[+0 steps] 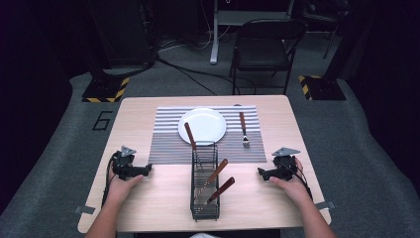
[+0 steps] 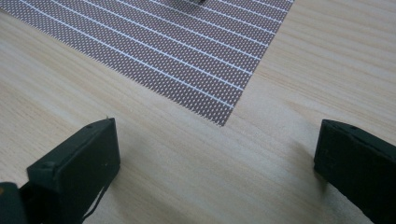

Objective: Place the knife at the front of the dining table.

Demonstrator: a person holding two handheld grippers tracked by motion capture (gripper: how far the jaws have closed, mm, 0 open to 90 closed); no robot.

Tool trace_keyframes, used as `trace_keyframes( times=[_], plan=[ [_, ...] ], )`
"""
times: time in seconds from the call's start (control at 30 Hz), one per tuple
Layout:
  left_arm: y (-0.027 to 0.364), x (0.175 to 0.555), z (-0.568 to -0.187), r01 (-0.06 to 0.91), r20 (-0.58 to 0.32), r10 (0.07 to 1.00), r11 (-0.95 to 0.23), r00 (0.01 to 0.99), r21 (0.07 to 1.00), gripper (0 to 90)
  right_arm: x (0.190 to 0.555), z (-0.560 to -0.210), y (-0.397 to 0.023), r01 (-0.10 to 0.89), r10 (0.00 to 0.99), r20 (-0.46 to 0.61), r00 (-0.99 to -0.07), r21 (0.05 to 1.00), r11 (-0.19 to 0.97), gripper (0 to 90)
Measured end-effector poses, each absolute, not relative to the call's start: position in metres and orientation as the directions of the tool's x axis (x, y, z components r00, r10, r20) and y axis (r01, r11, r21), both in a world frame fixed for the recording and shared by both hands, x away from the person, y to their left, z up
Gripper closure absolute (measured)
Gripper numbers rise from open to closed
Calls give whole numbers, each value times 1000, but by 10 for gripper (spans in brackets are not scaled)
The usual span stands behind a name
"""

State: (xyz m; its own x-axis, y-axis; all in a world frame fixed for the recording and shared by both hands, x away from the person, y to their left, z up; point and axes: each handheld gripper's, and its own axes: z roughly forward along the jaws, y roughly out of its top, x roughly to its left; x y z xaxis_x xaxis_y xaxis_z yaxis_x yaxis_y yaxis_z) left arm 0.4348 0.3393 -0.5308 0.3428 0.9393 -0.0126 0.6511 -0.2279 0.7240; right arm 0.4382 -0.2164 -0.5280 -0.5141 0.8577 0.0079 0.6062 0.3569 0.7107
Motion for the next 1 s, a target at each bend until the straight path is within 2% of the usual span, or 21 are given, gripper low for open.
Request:
trace_keyframes(
  times=[0.77, 0.97, 1.0],
  plan=[
    [339, 435, -530, 652, -12, 946, -214, 324, 727, 21, 438, -528, -217, 604, 857, 4, -515, 712, 359, 0],
    [341, 432, -526, 649, -13, 945, -215, 328, 730, 157, 438, -528, -217, 603, 857, 4, -515, 712, 359, 0],
    [340, 432, -526, 651, -13, 944, -217, 329, 728, 157, 438, -528, -217, 603, 857, 4, -515, 712, 360, 0]
  ],
)
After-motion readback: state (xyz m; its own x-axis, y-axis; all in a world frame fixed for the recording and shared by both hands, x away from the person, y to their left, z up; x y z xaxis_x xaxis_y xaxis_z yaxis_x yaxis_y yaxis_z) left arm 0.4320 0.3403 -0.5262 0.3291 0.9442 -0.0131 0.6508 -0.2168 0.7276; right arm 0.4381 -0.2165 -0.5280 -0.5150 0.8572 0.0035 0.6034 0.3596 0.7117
